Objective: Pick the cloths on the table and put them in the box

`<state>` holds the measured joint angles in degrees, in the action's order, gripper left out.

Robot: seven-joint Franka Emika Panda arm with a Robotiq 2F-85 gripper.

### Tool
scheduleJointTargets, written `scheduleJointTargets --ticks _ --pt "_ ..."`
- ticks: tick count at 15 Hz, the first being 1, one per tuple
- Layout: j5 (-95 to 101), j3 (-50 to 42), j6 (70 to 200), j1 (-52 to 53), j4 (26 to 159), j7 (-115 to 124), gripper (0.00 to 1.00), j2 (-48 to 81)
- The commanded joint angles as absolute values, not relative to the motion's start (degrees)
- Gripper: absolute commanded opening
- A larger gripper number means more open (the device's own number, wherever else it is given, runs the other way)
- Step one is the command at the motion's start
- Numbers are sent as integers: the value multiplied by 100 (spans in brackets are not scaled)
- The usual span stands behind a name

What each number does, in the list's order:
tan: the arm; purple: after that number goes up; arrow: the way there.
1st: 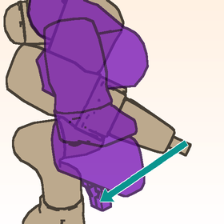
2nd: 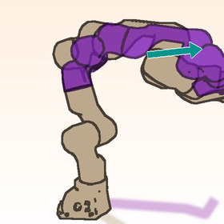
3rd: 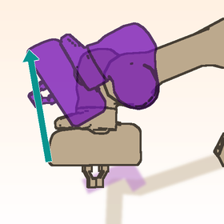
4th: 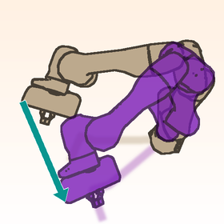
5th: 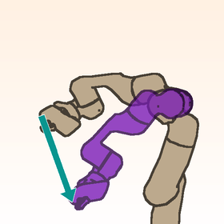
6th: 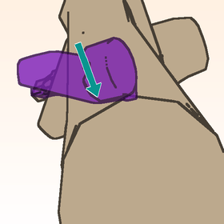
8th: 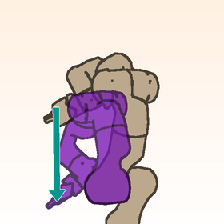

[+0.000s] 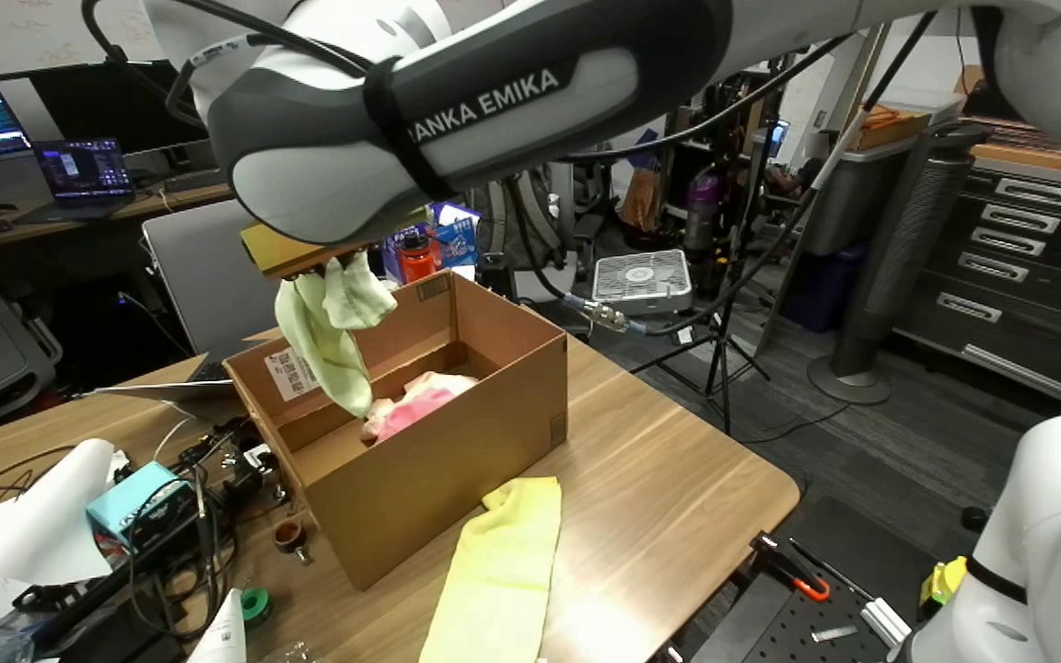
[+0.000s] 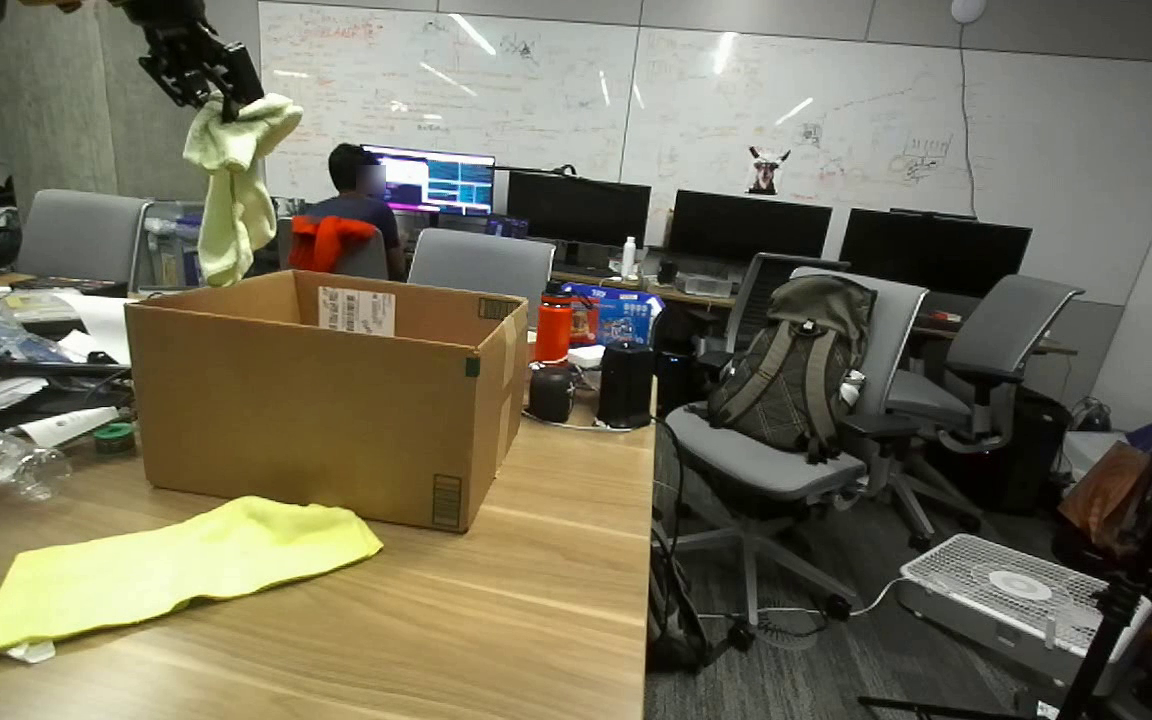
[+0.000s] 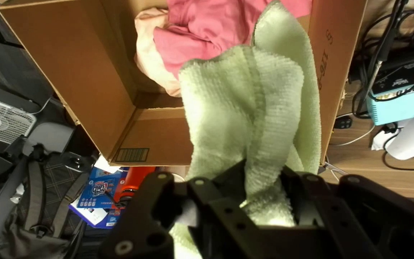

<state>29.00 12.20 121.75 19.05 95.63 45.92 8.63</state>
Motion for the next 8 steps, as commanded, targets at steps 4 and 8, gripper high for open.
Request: scheduleJointTargets --ticks 4,8 --pt "3115 1044 11972 2009 8958 4828 3 1243" --pt "3066 1005 11878 2015 8893 4837 37 1290"
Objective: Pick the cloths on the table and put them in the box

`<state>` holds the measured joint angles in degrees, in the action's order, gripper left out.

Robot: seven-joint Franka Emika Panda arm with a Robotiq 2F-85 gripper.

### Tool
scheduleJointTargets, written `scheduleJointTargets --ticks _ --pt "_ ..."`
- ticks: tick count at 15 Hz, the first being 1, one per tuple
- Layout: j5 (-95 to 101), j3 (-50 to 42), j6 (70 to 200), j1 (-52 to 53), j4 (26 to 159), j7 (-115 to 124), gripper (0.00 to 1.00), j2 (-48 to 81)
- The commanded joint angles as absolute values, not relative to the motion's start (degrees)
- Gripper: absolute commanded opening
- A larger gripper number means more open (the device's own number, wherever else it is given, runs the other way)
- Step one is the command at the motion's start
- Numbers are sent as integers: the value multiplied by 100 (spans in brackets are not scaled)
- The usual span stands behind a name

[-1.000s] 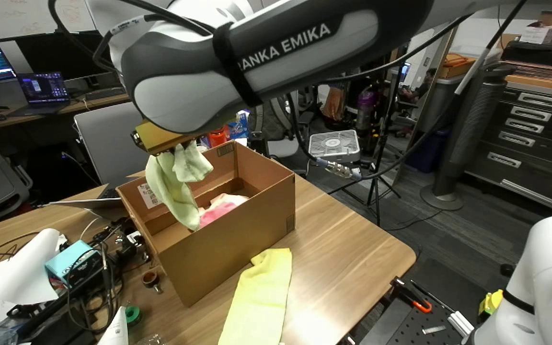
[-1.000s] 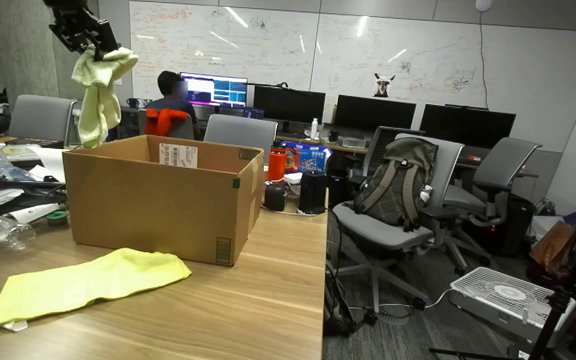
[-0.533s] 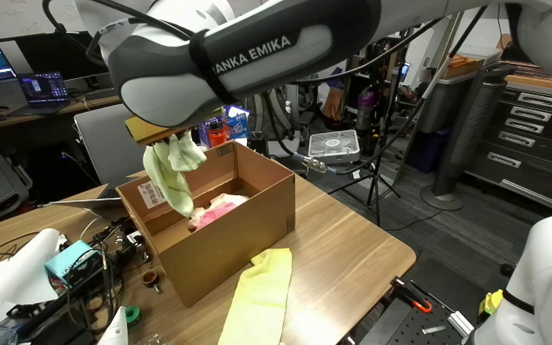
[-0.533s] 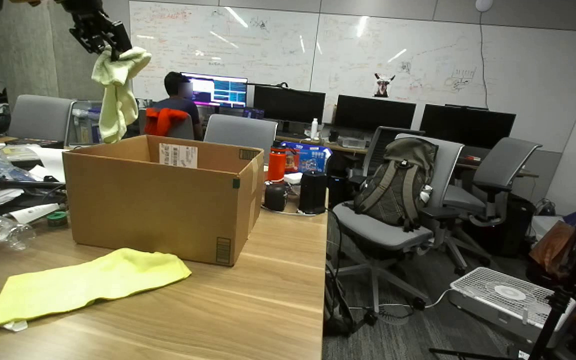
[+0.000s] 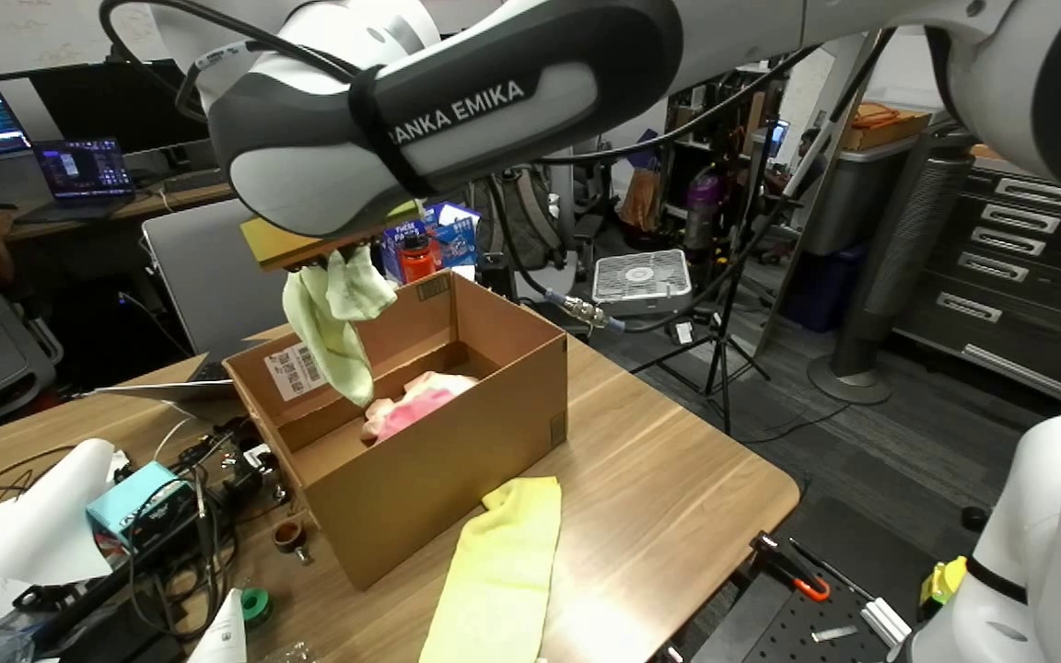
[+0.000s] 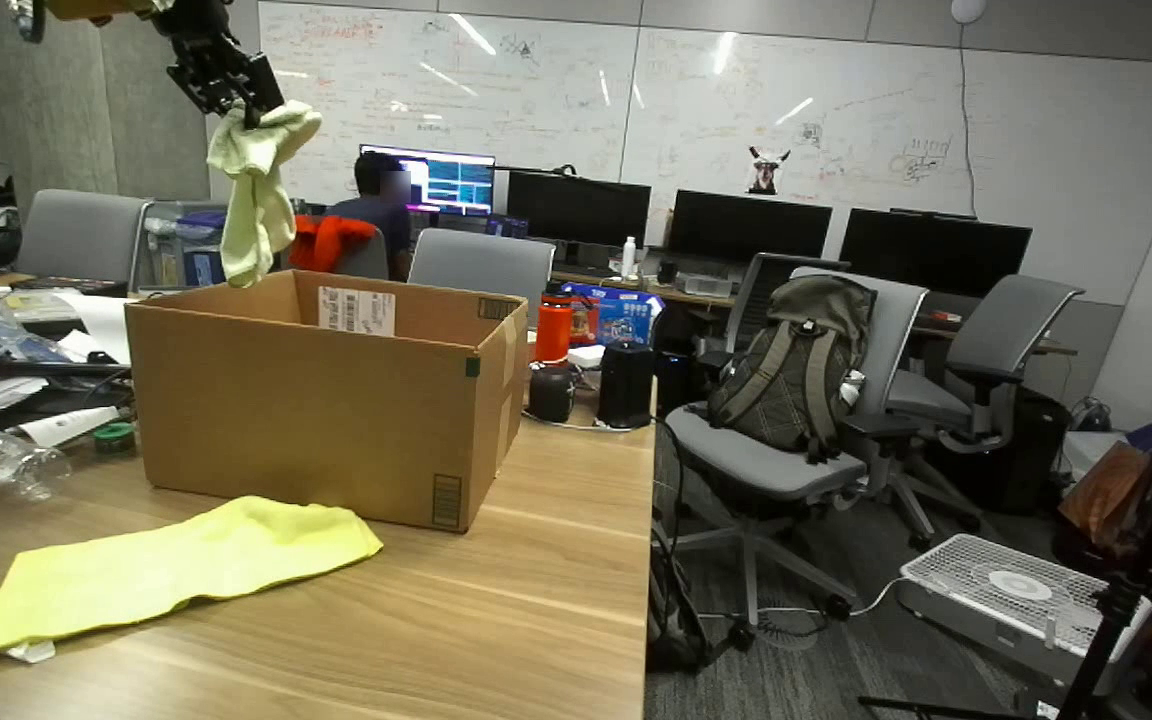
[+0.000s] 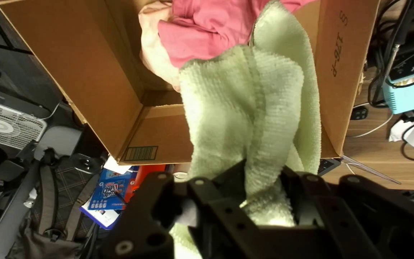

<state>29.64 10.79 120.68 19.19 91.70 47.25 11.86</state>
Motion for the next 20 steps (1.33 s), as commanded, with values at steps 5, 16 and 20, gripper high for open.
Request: scheduleJointTargets --ticks 5,16,20 --pt "3008 1005 11670 2005 8934 4783 65 1304" --pt "2664 1101 10322 1947 9184 4351 100 956" --pt "2283 1187 9956 1902 9349 4078 100 659"
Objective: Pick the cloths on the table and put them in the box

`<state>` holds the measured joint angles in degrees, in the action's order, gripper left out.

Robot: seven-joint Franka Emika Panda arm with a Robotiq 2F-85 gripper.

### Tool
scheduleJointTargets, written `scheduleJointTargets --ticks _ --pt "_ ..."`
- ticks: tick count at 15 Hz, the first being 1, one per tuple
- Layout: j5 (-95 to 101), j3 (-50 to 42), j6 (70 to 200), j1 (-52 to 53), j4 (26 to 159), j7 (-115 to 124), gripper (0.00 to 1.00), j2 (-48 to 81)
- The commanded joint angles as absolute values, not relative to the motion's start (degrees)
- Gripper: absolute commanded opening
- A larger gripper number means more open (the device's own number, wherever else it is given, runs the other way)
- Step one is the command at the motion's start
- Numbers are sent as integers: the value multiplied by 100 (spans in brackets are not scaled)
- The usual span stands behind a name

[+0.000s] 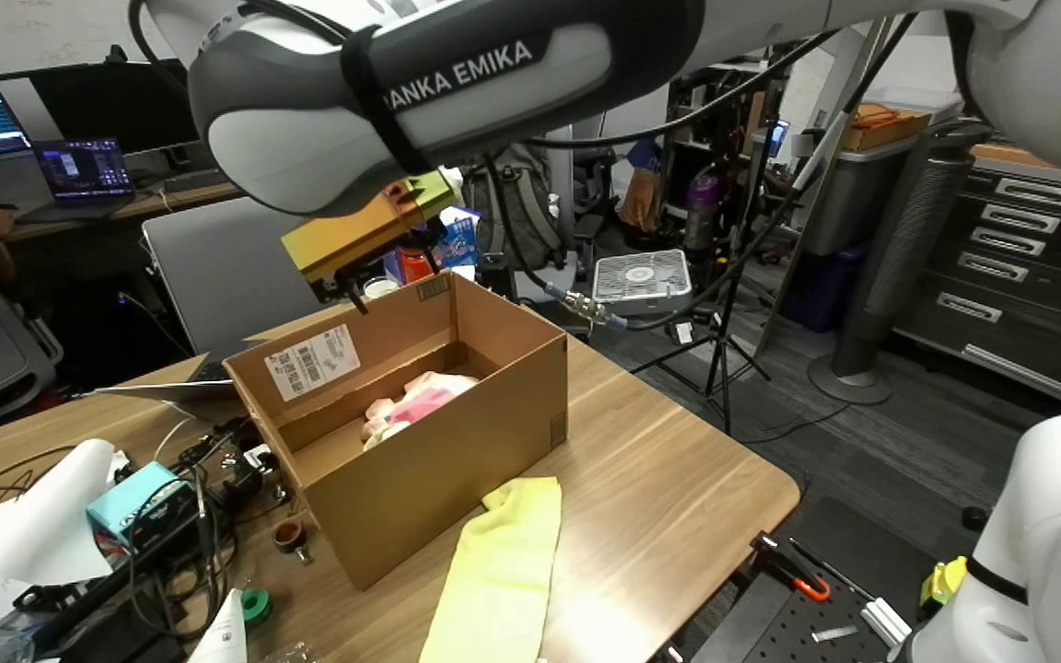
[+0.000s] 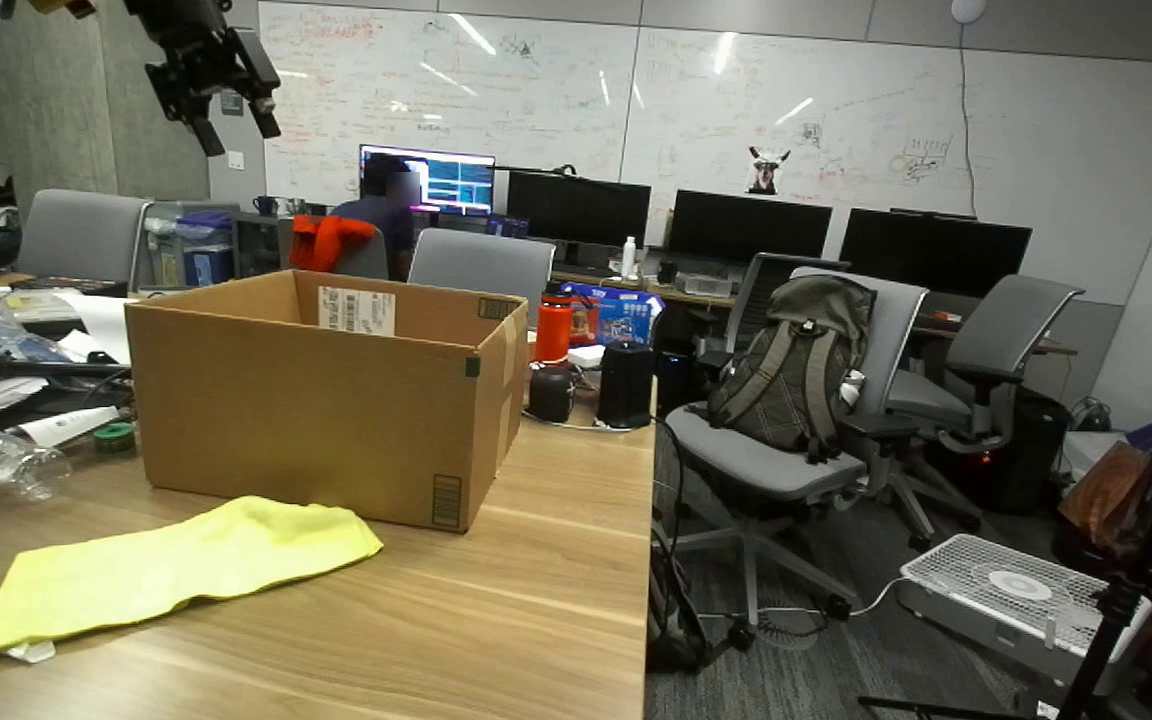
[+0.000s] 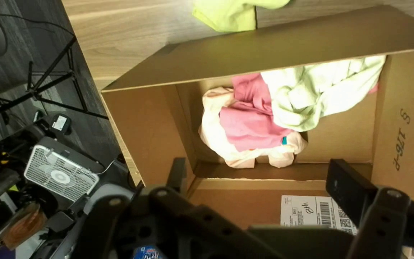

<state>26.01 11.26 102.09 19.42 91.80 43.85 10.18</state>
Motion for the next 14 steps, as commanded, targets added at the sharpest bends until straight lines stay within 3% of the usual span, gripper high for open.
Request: scheduleJointTargets --ticks 1,14 --pt "2191 1204 9887 1894 9380 4024 100 595" --pt "130 1253 9265 1601 10131 3383 100 -410"
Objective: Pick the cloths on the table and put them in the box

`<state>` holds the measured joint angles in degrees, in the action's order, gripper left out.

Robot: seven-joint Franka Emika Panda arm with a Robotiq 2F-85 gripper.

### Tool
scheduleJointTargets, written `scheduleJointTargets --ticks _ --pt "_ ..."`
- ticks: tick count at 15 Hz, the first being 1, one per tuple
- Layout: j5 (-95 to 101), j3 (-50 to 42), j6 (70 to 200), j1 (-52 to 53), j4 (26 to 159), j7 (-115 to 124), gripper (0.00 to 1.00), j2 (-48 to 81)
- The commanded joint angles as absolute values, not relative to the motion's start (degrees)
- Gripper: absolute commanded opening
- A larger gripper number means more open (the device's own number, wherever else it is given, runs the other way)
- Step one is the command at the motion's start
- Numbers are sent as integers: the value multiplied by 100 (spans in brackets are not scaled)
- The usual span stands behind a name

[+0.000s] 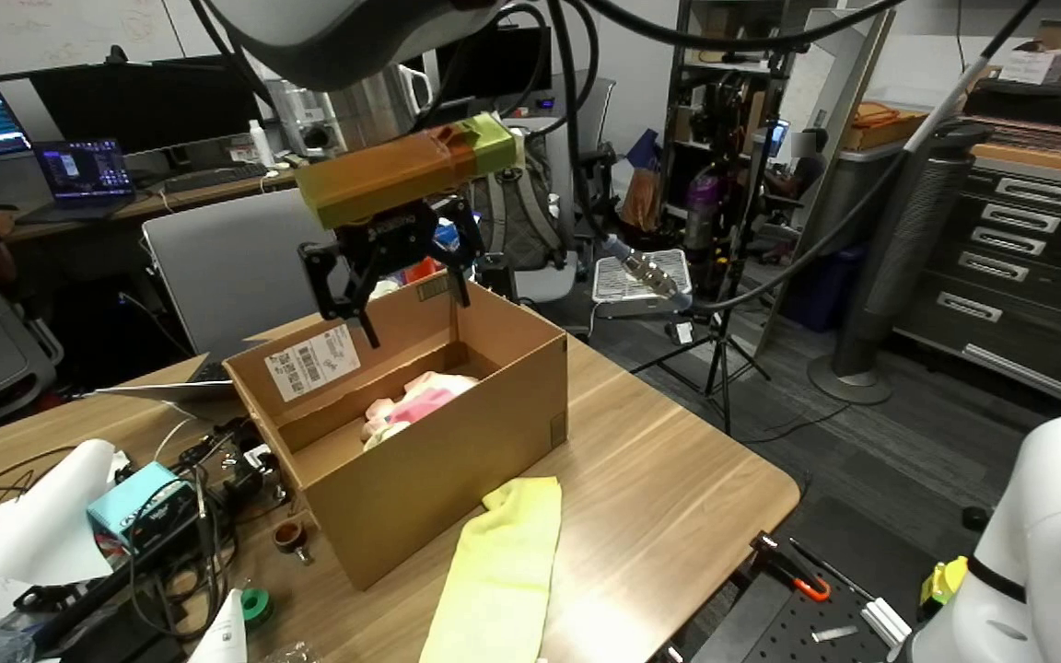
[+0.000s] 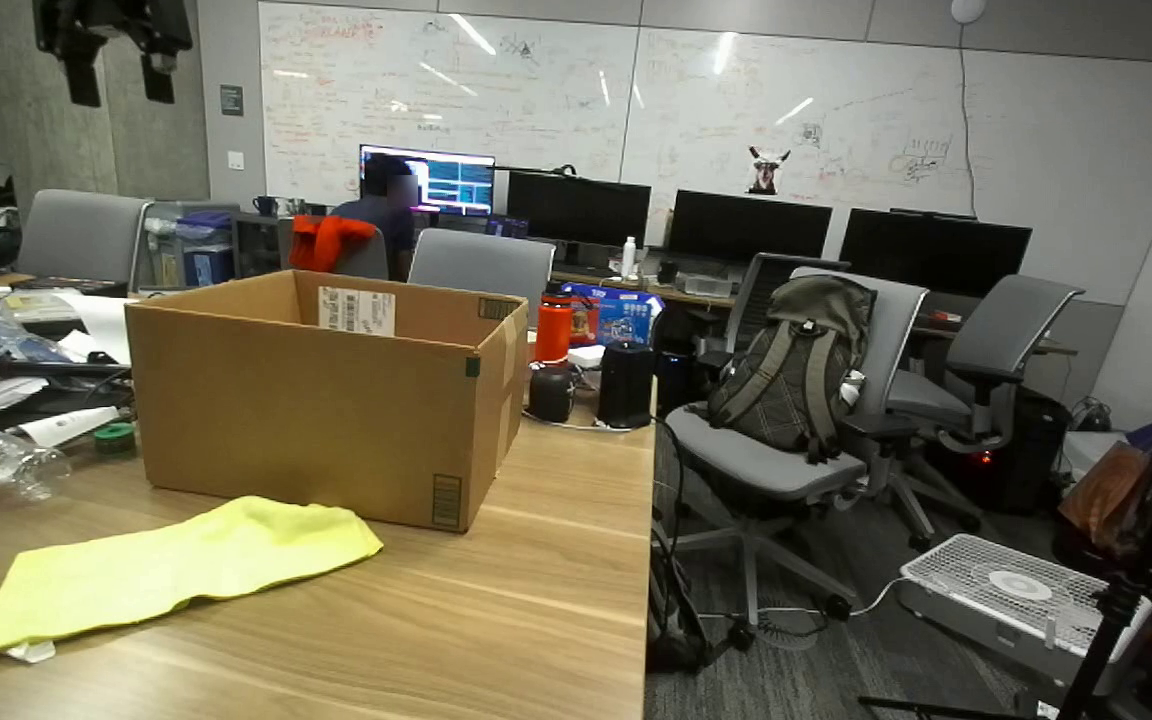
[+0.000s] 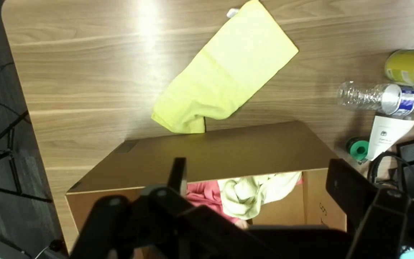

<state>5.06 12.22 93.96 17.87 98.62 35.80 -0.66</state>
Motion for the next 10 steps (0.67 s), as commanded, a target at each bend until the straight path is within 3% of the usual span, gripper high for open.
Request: scheduleJointTargets --ticks 1,10 --pt "56 1249 9241 1563 10190 3371 100 -465" --pt "42 1326 9236 1448 10201 3437 100 -314"
